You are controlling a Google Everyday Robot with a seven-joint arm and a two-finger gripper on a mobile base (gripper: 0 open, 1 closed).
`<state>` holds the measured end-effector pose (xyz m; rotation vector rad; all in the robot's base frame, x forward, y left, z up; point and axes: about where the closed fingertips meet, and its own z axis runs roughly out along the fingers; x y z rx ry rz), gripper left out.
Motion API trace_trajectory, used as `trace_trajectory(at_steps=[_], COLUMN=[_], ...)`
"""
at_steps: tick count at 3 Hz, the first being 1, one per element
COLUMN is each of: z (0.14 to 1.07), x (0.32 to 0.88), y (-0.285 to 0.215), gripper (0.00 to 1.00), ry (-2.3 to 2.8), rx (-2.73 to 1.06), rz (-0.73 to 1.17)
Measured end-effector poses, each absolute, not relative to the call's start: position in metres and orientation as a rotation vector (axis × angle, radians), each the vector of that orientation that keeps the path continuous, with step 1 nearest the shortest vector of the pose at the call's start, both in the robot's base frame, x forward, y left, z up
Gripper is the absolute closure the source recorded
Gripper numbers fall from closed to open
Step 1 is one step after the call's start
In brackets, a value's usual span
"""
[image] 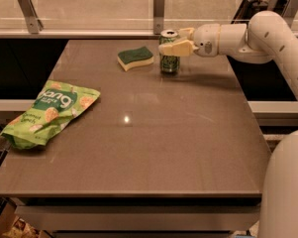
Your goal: Move green can near sponge
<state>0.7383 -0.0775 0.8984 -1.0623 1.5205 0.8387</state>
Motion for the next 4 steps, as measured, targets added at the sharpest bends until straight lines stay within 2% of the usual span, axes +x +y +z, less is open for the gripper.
trace_trajectory(at_steps=[2, 4], z=[0.8850, 0.8862], x=[0.7487, 0.7492], y=[-0.0700, -0.0696], gripper=[0.99, 0.58], ry=[1.483, 1.481], rx=[-1.058, -1.058], rz=[0.878, 0.879])
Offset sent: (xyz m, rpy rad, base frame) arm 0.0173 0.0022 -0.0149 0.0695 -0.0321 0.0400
